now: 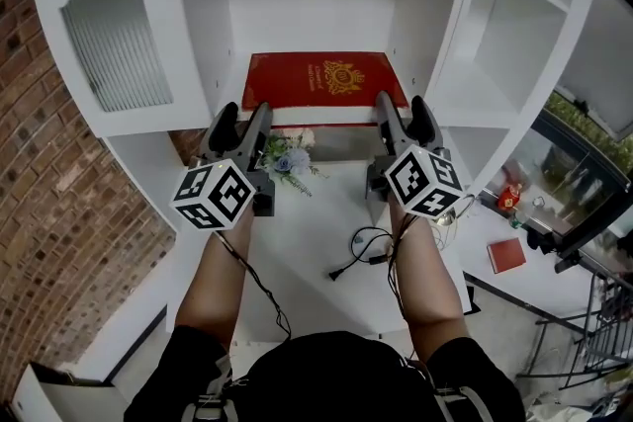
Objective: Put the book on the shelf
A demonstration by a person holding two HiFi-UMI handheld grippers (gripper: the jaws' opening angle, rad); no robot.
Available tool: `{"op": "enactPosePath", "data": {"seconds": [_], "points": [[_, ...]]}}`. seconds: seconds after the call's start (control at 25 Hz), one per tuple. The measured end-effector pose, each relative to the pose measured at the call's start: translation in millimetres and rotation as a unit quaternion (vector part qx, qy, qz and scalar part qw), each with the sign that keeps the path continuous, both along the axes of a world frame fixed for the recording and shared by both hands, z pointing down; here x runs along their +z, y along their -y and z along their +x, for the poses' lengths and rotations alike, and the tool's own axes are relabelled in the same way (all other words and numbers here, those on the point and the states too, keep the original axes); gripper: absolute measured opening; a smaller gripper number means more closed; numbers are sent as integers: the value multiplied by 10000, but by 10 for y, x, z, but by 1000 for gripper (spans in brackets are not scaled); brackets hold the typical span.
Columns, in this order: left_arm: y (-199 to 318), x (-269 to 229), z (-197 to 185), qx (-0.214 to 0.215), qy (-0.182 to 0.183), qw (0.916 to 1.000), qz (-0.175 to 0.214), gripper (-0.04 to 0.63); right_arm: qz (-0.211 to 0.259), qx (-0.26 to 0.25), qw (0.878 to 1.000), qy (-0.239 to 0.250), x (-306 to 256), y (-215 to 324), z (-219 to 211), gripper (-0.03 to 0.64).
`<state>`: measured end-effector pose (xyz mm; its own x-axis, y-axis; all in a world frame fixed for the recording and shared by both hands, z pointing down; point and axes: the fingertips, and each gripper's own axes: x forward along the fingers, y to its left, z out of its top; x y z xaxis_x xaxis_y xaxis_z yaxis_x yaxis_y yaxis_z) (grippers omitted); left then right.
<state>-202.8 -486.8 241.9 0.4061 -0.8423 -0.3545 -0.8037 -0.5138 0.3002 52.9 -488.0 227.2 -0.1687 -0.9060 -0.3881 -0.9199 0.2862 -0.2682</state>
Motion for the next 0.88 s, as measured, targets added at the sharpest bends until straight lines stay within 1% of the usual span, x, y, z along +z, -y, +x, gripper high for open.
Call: {"op": "enactPosePath", "data": {"seconds": [0.16,0.2,0.28,0.32,0.4,0.52,0.72,0.88], "points": [[73,-50,18,-114,222,9997,79,295,116,128,9988,-468,-63,42,-56,296],[82,-62,37,-132,311,9994,119,280,105,134,9984,-541,-68,60,-67,285],[83,-90,93,-194,562,9979,255,247,54,99,9981,-604,-73,102,-80,263],[83,-101,120,-236,694,9968,324,216,22,75,9981,-604,-72,125,-81,254],[105,-109,148,-285,832,9954,375,210,-43,49,9983,-582,-70,174,-75,250],[174,-101,148,-233,791,9961,299,209,-123,61,9981,-601,-70,242,-72,249],[281,-99,176,-324,945,9946,265,207,-251,102,9974,-671,-67,348,-59,247],[363,-90,177,-367,849,9956,141,204,-367,220,9961,-769,-69,398,-65,247]]}}
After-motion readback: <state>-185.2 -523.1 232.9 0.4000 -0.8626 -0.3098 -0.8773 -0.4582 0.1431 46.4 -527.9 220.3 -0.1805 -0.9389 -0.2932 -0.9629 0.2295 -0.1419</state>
